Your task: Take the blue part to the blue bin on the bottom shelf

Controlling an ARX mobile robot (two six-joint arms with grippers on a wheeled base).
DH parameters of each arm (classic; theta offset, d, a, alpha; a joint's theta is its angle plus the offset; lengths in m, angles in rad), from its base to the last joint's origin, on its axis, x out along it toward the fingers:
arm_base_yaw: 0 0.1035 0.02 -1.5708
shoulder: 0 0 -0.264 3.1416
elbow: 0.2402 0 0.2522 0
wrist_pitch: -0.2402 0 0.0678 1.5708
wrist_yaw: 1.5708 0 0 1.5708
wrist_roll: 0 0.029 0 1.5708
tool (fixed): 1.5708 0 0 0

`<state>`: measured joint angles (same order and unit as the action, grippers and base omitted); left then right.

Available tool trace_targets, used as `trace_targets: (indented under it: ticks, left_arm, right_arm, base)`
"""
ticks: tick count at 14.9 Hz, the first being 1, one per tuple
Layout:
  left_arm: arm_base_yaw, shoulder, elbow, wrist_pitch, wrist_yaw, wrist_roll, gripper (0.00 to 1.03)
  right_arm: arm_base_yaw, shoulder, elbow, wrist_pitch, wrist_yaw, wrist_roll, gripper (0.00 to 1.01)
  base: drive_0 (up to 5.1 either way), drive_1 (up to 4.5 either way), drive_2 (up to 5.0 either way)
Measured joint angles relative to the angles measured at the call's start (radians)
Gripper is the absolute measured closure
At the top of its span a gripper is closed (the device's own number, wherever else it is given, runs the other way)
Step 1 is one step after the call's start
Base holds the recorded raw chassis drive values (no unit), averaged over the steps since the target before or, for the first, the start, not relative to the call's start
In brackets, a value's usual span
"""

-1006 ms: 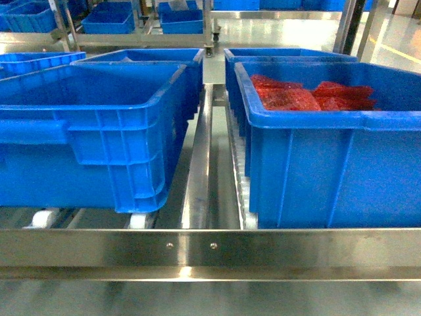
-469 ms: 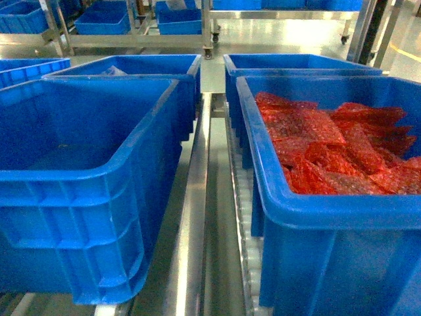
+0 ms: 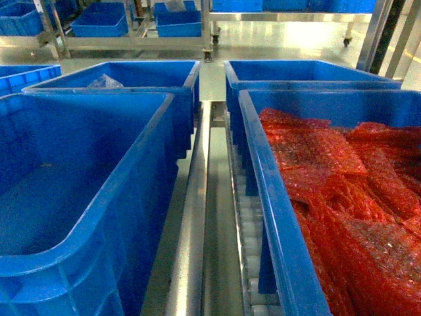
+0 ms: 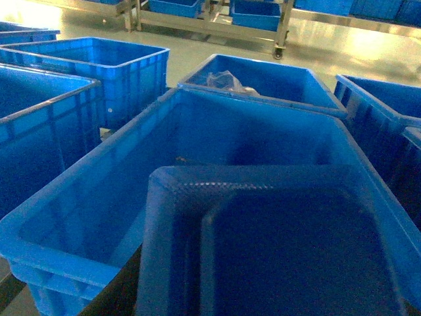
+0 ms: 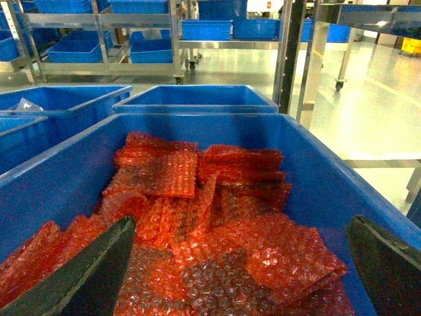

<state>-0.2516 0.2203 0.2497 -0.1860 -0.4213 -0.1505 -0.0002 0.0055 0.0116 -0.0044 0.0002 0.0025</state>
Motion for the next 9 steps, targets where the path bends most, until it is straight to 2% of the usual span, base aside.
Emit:
trace_targets:
  ticks: [9]
  left_arm:
    - [0.000,0.000,0.000,0.000,0.000,0.000,0.60]
  right_arm:
    - [0.000,0.000,0.000,0.000,0.000,0.000,0.03]
  base:
    - [0.0,0.00,0.0]
